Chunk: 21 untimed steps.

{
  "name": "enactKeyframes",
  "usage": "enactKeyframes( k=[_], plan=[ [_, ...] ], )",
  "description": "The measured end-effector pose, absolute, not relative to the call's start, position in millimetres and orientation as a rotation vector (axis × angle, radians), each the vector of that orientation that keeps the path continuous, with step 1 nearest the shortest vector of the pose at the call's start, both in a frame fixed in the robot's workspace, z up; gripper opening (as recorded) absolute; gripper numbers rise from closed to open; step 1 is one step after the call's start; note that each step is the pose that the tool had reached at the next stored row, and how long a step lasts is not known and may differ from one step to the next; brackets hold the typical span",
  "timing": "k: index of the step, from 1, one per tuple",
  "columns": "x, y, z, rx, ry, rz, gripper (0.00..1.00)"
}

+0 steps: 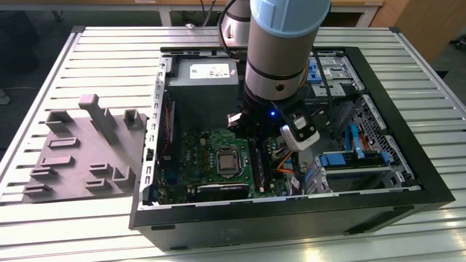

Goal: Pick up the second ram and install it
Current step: 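Insert the second ram into the second slot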

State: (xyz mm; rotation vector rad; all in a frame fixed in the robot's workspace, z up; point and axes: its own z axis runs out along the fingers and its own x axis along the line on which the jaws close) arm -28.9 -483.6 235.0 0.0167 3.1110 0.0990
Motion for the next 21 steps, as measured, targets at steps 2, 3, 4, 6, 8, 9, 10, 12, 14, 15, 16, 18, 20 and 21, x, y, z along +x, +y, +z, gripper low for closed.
enactKeyframes(
  k=[2, 3, 4, 6, 8, 9, 10, 12, 14, 15, 16, 18, 20, 21],
  plan=[
    [-28.9, -483.5, 234.8, 0.017, 3.111, 0.099, 0.12],
    [-28.9, -483.5, 234.8, 0.017, 3.111, 0.099, 0.12],
    [-28.9, -483.4, 234.7, 0.018, 3.111, 0.099, 0.12],
    [-28.9, -483.4, 234.4, 0.022, 3.111, 0.1, 0.12],
    [-28.9, -483.1, 234.0, 0.025, 3.111, 0.101, 0.12],
    [-28.9, -482.8, 233.8, 0.026, 3.111, 0.101, 0.12],
    [-28.9, -482.6, 233.8, 0.027, 3.111, 0.101, 0.12],
    [-28.9, -482.5, 233.8, 0.027, 3.111, 0.101, 0.12],
    [-28.9, -482.3, 233.8, 0.027, 3.111, 0.101, 0.12],
    [-28.9, -482.2, 233.7, 0.027, 3.111, 0.102, 0.12],
    [-28.9, -482.1, 233.6, 0.027, 3.111, 0.103, 0.12],
    [-28.9, -482.0, 233.4, 0.027, 3.111, 0.106, 0.12],
    [-29.0, -482.0, 233.0, 0.027, 3.111, 0.109, 0.12],
    [-29.0, -482.0, 232.7, 0.028, 3.11, 0.11, 0.12]
  ],
)
